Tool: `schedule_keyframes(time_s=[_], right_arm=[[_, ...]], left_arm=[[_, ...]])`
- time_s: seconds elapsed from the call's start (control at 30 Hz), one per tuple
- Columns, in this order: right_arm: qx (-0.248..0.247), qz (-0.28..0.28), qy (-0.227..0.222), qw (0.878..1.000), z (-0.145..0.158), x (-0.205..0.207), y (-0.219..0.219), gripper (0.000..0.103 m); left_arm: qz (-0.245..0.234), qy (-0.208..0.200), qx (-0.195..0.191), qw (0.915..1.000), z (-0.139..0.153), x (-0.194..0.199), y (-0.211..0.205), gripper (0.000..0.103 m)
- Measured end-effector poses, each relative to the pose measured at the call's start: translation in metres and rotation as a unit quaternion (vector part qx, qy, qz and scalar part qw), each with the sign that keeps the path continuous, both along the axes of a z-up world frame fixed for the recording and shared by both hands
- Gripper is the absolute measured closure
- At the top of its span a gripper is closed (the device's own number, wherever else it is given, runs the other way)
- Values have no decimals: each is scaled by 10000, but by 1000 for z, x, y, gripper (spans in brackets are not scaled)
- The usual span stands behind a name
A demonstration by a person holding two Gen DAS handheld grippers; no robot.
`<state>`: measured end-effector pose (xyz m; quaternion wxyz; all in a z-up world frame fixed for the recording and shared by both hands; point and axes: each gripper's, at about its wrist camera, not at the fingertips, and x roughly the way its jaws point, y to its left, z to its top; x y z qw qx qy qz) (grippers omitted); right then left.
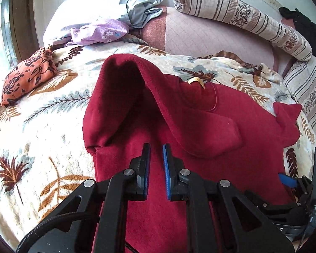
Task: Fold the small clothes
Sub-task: 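Fold the held sleeve across the sweatshirt body with the left gripper, then open the left gripper to release the folded sleeve, then close the right gripper on the other sleeve of the sweatshirt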
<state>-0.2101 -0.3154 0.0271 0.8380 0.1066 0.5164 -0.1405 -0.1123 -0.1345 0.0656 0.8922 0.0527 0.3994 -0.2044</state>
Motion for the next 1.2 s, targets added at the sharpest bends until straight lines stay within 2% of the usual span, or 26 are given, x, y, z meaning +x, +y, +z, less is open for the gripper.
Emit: schedule_keyframes(time_s=[0.03,0.07,0.1,0.13,0.17,0.2,0.33,0.43,0.57,0.63,0.7,0.77,0.9,1.0,1.03,1.1,1.17,1.2], right_arm=[[-28,1,-32,10000,0,-4,1,0],[-61,6,-86,9999,0,-5,2,0],[-101,27,-161,9998,0,-6,2,0],[-119,58,-207,9997,0,-8,3,0],[-120,82,-226,9996,0,-8,3,0],[-125,84,-226,9996,1,-8,4,0],[-154,21,-246,9996,9,-6,9,0],[67,138,-606,9980,27,1,10,0],[210,251,-860,9958,50,29,10,0],[269,279,-891,9953,52,44,9,0],[363,301,-834,9954,47,61,7,5],[591,322,-760,9948,37,76,5,21],[808,193,-509,9952,15,98,-3,30],[628,214,-649,9957,15,106,-1,50],[631,309,-672,9953,15,110,3,61],[375,422,-611,9965,14,116,9,65],[102,577,-626,9963,15,118,15,81],[-14,646,-650,9958,17,116,16,85]], left_arm=[[-13,-11,-26,10000,0,0,0,94],[-24,-5,-61,10000,-1,2,1,89],[-49,10,-116,9999,0,2,2,71],[-72,7,-220,9997,1,2,3,56],[-71,-37,-365,9993,3,2,5,36],[-27,-116,-519,9986,5,1,9,33],[3,-212,-510,9985,10,4,12,33],[115,-188,-559,9982,10,10,20,33],[408,-146,-764,9961,14,22,40,33],[581,-173,-815,9948,16,27,50,33],[720,-176,-868,9935,16,32,58,33],[832,-134,-901,9924,15,38,64,33],[936,-48,-933,9912,13,45,69,33],[986,-30,-846,9915,10,48,70,33],[1003,-1,-832,9915,9,49,70,33],[1059,41,-833,9909,6,51,72,33],[1124,44,-832,9902,6,53,75,33],[1163,34,-849,9896,6,54,77,33]])
